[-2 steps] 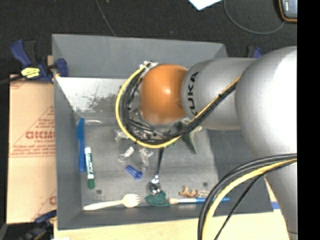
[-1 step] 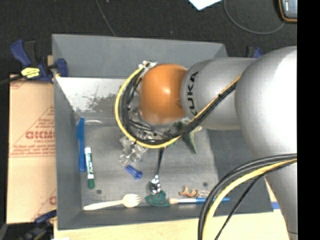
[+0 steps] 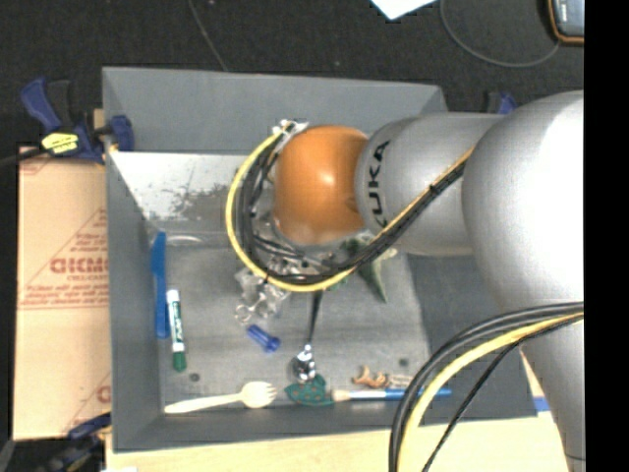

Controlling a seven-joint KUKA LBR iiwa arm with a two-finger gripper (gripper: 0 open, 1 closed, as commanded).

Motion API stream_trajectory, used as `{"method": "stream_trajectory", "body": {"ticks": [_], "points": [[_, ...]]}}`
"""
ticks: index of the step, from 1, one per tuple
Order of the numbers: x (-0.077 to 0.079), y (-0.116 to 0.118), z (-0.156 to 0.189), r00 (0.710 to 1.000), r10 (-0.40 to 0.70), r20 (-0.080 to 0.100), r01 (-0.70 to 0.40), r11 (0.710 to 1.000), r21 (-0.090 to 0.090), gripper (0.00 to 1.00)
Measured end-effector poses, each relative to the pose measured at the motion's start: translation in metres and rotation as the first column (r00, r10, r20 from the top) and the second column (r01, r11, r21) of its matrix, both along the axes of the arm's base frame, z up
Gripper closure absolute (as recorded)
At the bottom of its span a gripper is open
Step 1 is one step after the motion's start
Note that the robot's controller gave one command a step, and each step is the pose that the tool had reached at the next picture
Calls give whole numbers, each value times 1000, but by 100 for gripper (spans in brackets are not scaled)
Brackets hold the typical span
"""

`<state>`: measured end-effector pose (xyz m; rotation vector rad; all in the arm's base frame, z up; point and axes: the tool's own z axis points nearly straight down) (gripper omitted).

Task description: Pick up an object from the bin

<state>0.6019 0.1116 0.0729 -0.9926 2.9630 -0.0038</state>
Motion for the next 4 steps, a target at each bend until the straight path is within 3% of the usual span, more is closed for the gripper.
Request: {"method": "stream_trajectory", "body": {"ticks": [1, 4], "points": [[1, 0, 7, 1000, -3, 4, 3, 1000, 2, 100], [1, -1, 78, 1000, -10, 3, 10, 1000, 1, 100]]}}
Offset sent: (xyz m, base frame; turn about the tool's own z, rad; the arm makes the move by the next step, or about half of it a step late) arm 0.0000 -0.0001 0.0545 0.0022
